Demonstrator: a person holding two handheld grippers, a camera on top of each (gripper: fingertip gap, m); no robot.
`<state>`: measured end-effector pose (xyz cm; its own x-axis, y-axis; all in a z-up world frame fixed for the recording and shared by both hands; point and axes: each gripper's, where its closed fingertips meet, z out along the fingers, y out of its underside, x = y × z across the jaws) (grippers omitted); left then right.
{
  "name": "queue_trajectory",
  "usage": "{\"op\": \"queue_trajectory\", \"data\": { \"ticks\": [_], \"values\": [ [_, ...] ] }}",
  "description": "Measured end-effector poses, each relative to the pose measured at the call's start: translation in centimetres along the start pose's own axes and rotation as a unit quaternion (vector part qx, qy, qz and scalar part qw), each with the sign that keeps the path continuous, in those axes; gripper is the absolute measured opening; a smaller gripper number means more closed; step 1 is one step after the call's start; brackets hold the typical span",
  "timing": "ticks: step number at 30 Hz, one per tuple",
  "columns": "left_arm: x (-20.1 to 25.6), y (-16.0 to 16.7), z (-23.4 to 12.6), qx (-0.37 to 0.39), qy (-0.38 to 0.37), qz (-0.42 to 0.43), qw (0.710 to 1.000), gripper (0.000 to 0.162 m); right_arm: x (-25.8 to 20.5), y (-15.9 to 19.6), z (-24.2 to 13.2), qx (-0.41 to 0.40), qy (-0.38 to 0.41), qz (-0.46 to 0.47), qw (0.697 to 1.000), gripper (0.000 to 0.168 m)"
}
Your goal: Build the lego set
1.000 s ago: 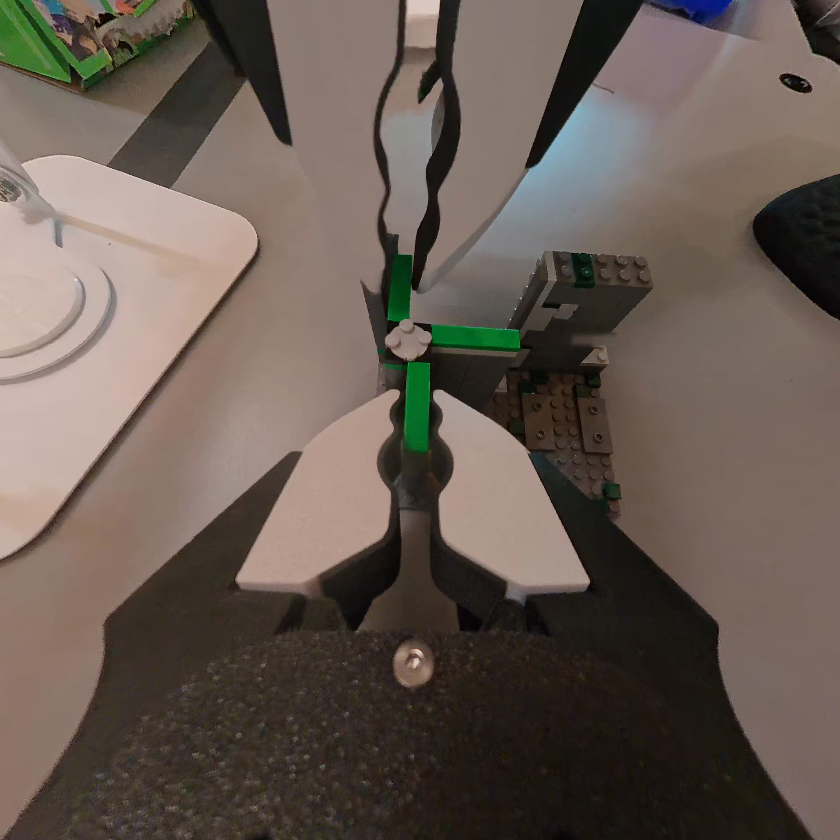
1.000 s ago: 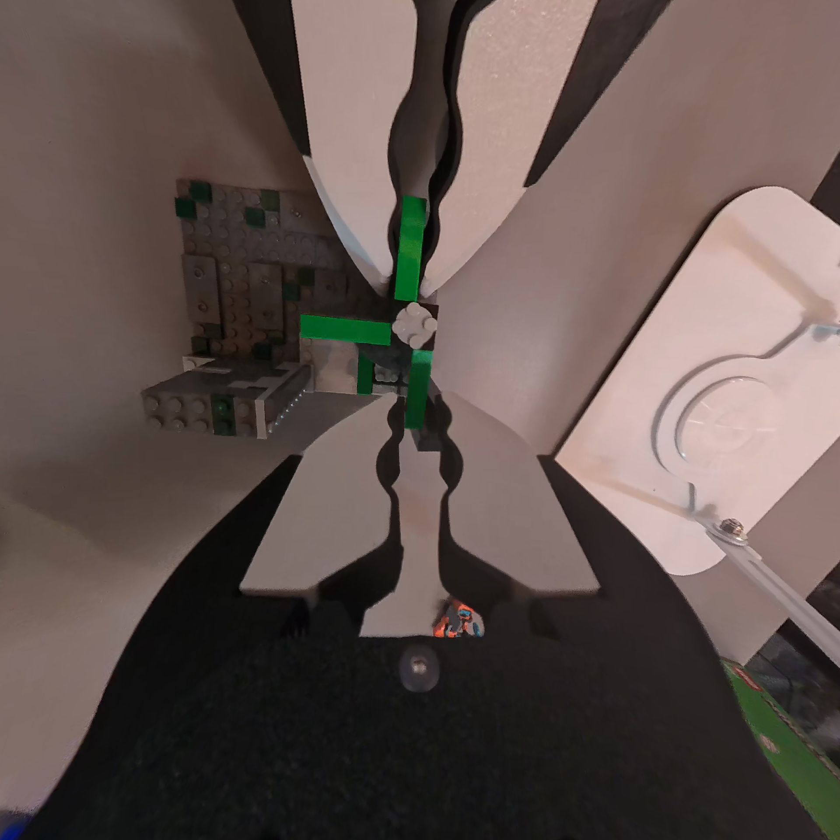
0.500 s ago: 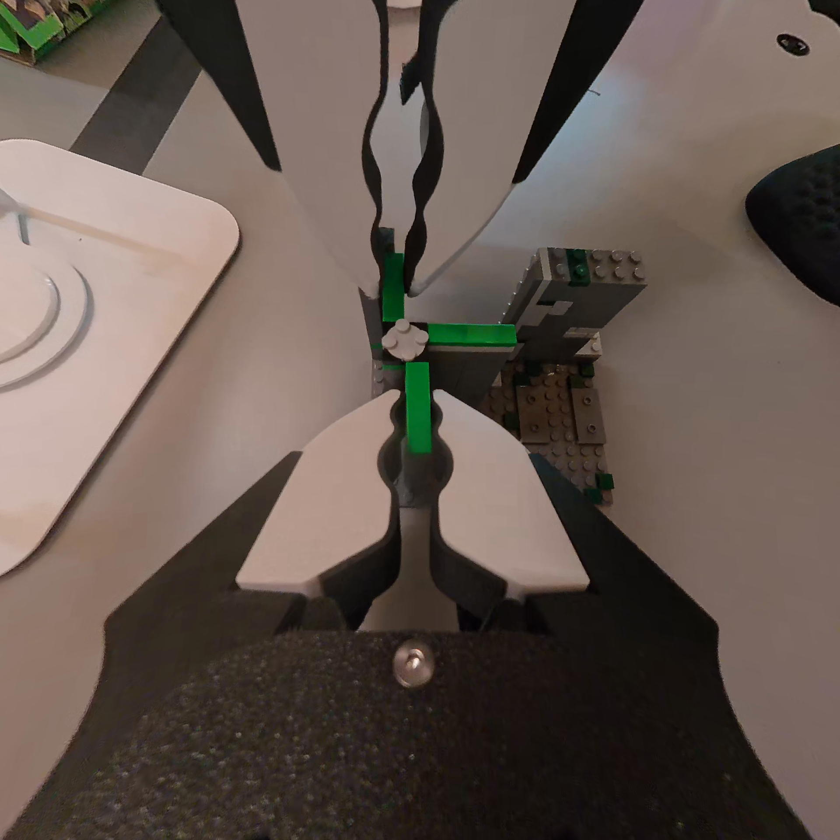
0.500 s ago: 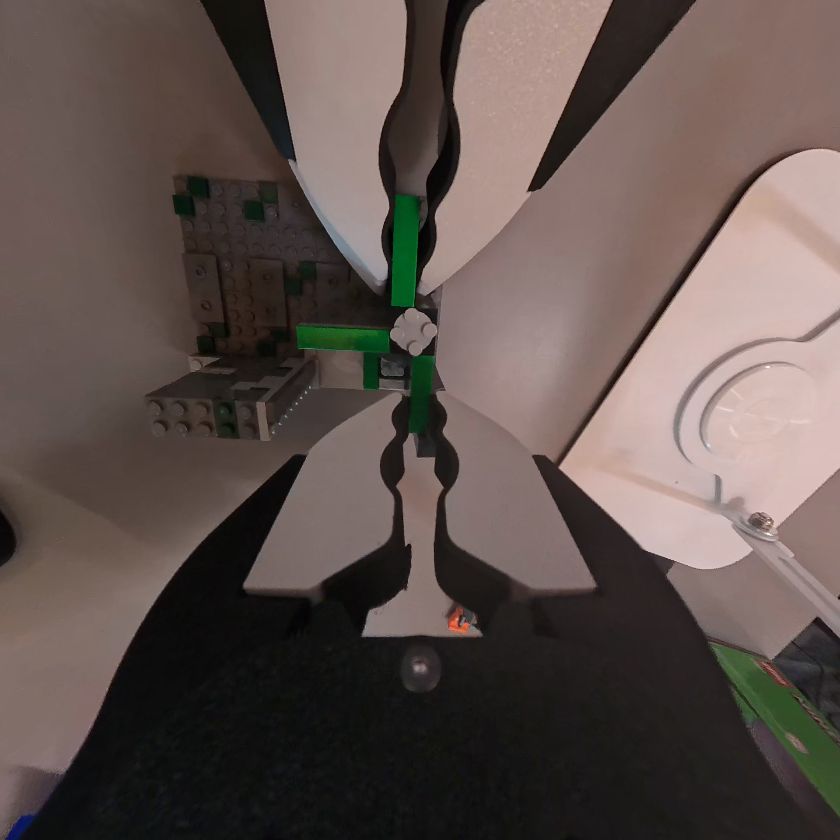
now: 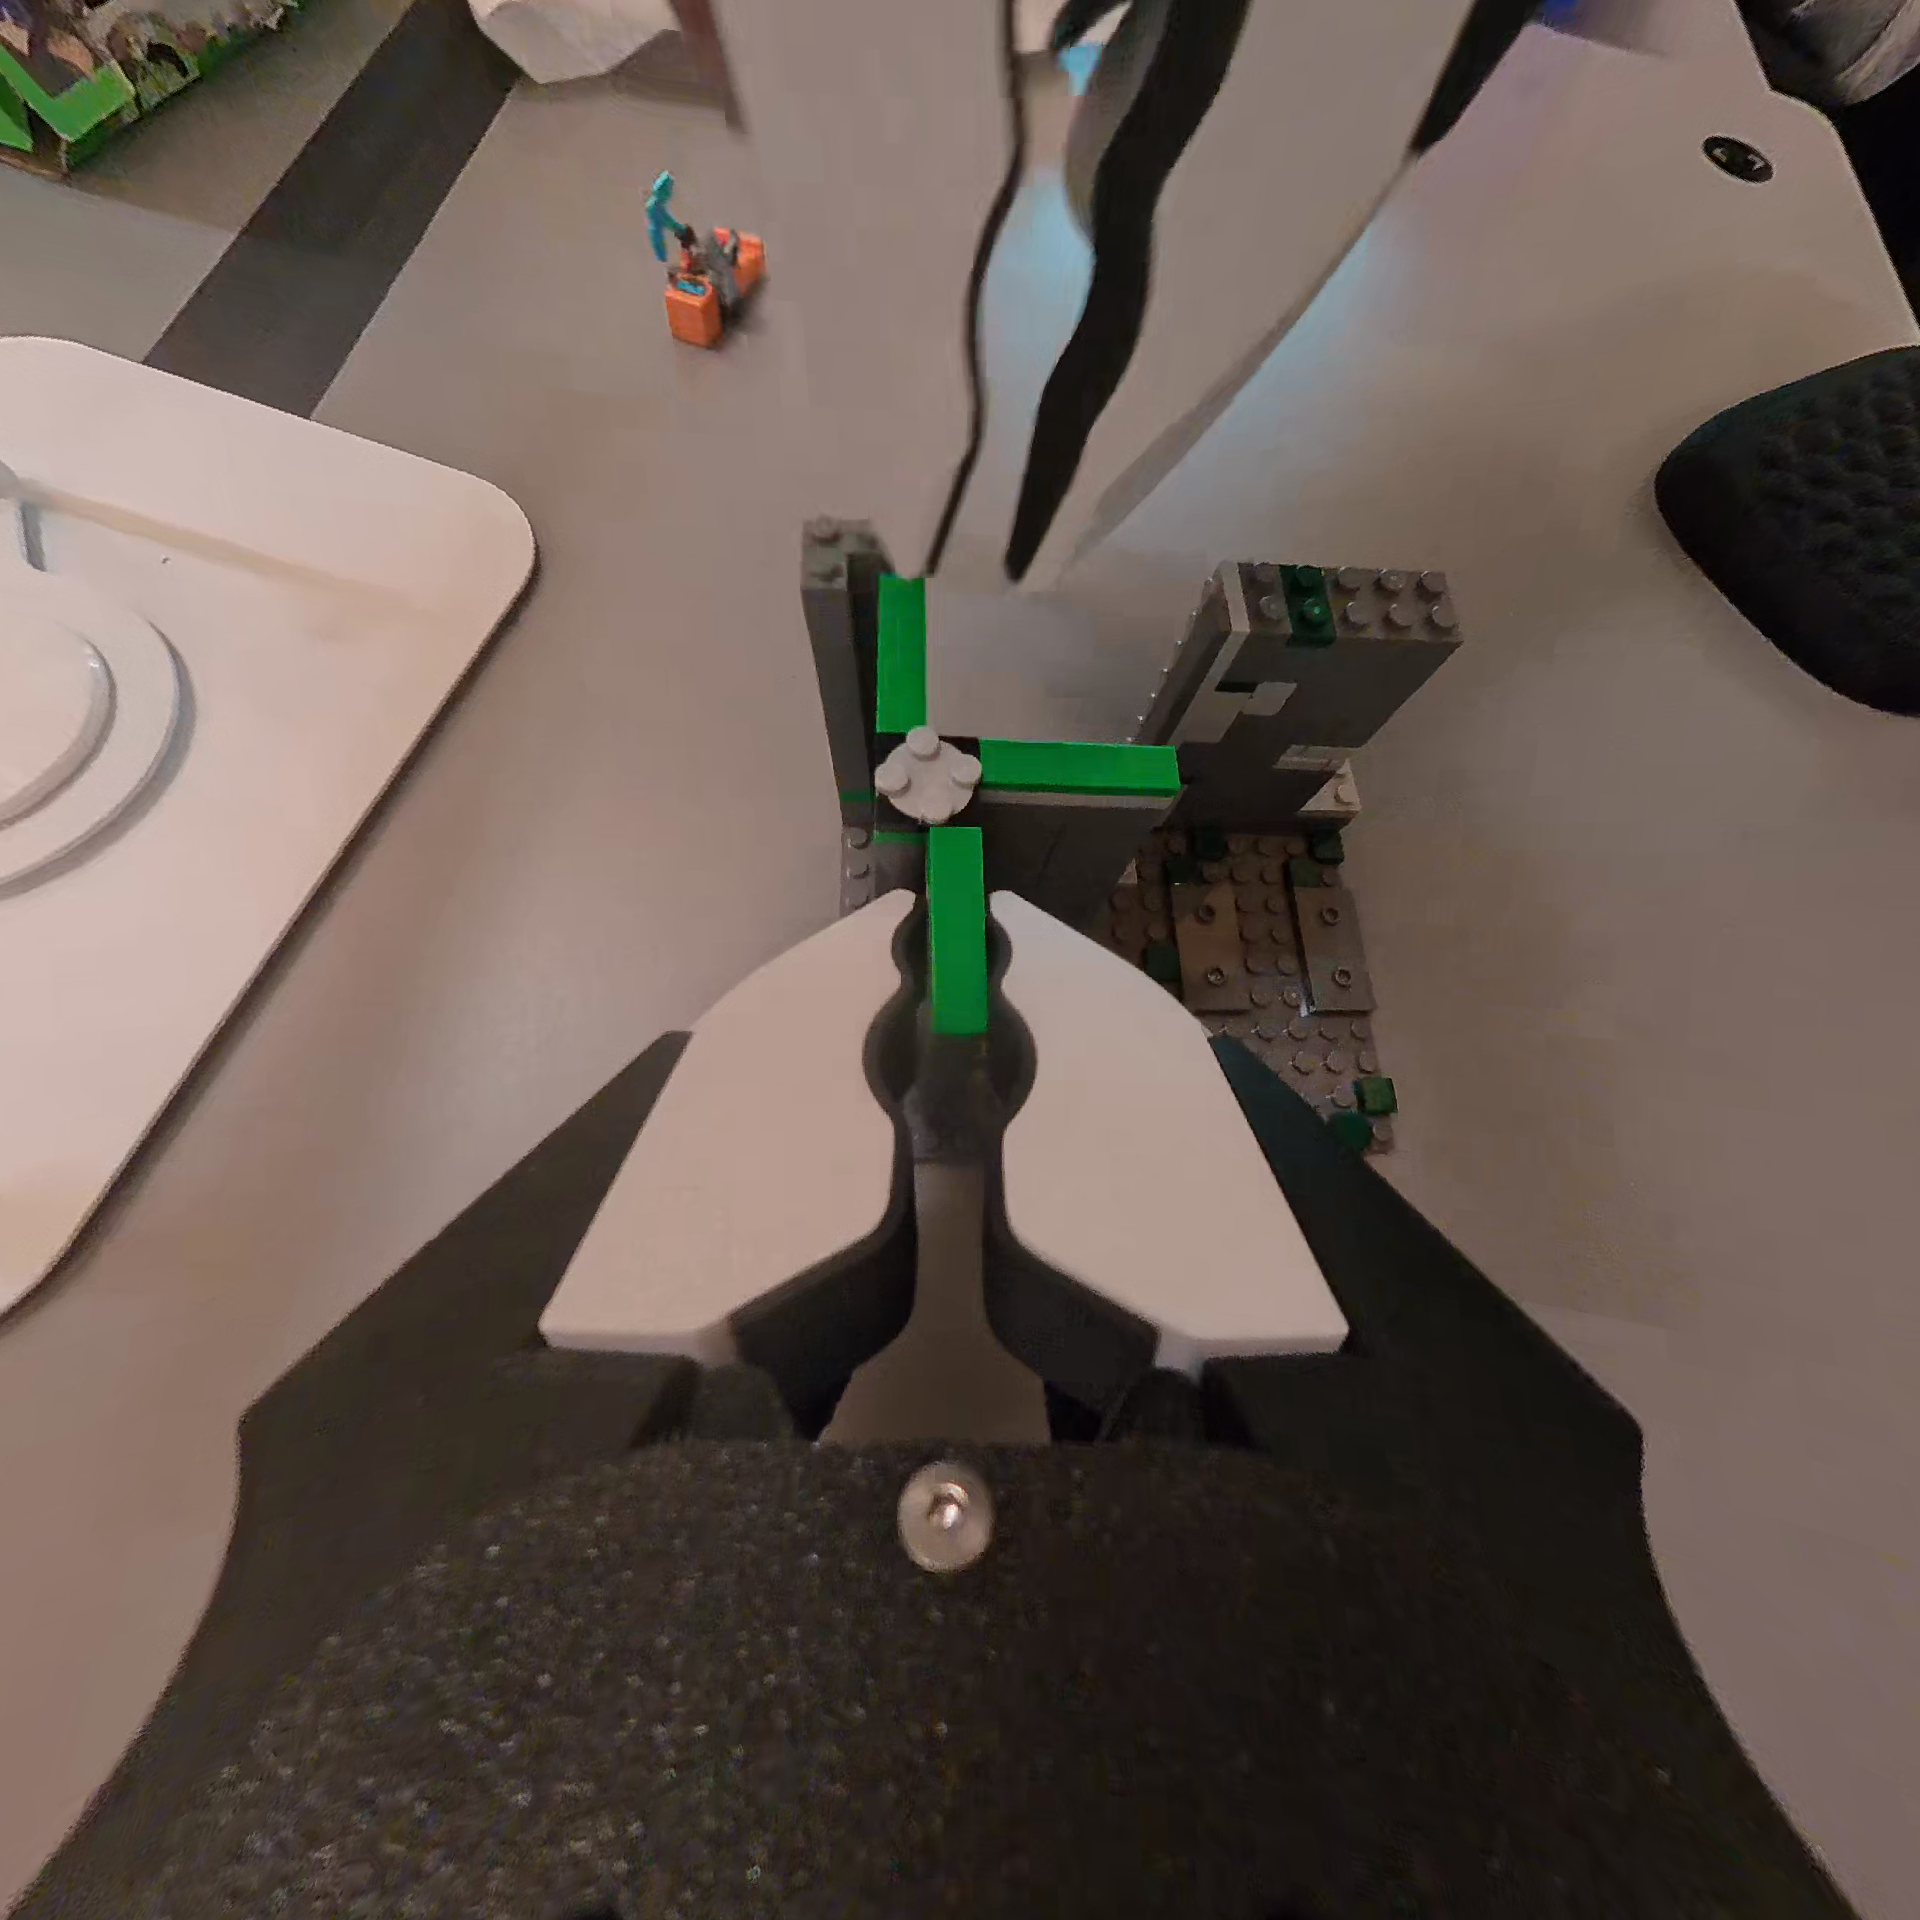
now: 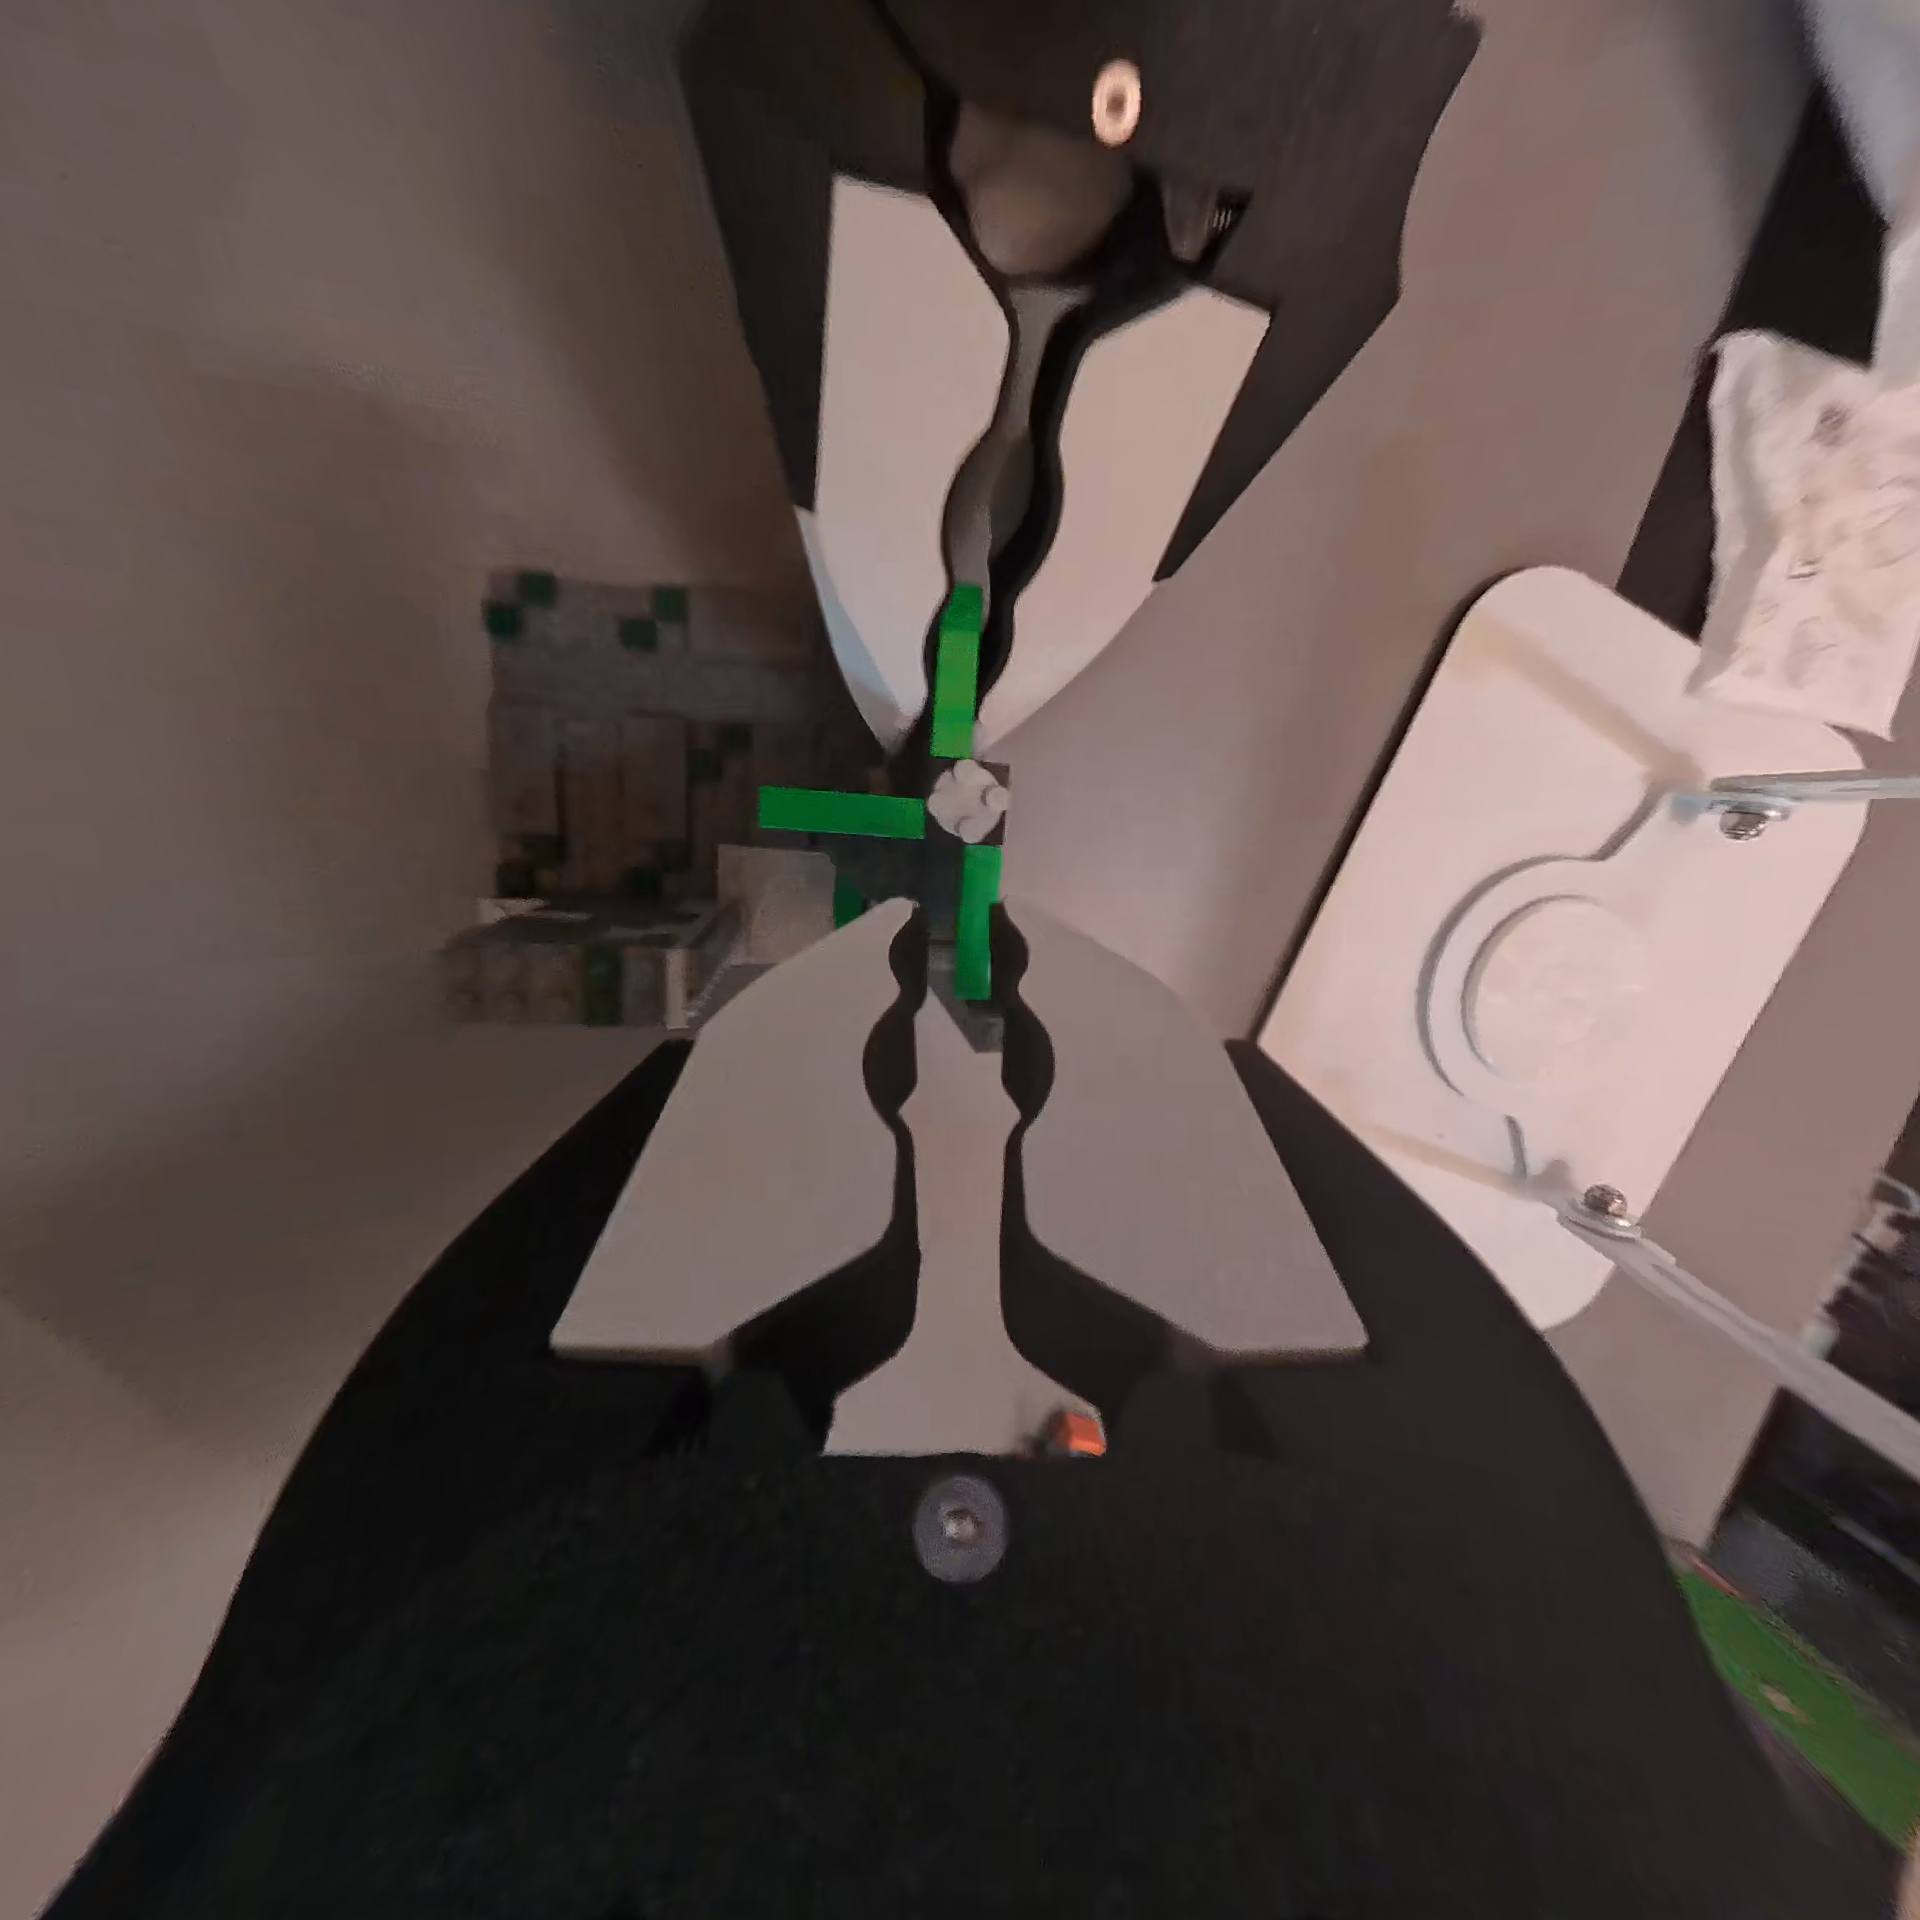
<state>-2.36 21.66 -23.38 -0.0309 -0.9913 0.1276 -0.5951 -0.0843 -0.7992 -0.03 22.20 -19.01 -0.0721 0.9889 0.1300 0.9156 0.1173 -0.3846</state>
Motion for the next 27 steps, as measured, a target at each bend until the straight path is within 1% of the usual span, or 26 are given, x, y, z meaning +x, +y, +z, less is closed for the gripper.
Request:
{"op": "queue_trajectory", "data": {
  "ticks": [3, 5, 6, 9, 12, 16, 21, 27],
  "values": [
    [0.0, 0.0, 0.0, -0.004, 0.002, 0.005, 1.0, 0.008, -1.3, 0.8, -0.9, 0.044, -0.011, 0.054, 0.998, 0.008],
    [0.0, 0.0, 0.1, -0.006, 0.006, 0.004, 1.0, 0.008, -2.0, 1.7, -0.8, 0.075, -0.019, 0.105, 0.991, 0.003],
    [-0.1, -0.1, 0.1, -0.007, 0.008, 0.003, 1.0, 0.008, -2.2, 2.1, -0.4, 0.088, -0.02, 0.137, 0.986, 0.001],
    [-0.1, -0.1, 0.1, -0.007, 0.012, 0.003, 1.0, 0.008, -2.8, 2.9, 1.6, 0.132, -0.024, 0.225, 0.965, 0.0],
    [-0.2, -0.1, 0.1, -0.008, 0.014, 0.003, 1.0, 0.008, -2.4, 3.3, 3.2, 0.168, -0.015, 0.281, 0.945, 0.0],
    [-0.2, -0.1, 0.2, -0.008, 0.017, 0.001, 1.0, 0.008, -2.0, 3.2, 4.7, 0.208, -0.012, 0.303, 0.93, 0.0],
    [-0.2, -0.1, 0.2, -0.011, 0.017, 0.003, 1.0, 0.008, -2.1, 3.1, 6.6, 0.216, 0.0, 0.298, 0.93, 0.0],
    [-0.3, 0.0, 0.2, -0.015, 0.019, 0.005, 1.0, 0.008, -1.9, 3.0, 6.8, 0.235, 0.01, 0.311, 0.921, 0.0]
  ]
}}
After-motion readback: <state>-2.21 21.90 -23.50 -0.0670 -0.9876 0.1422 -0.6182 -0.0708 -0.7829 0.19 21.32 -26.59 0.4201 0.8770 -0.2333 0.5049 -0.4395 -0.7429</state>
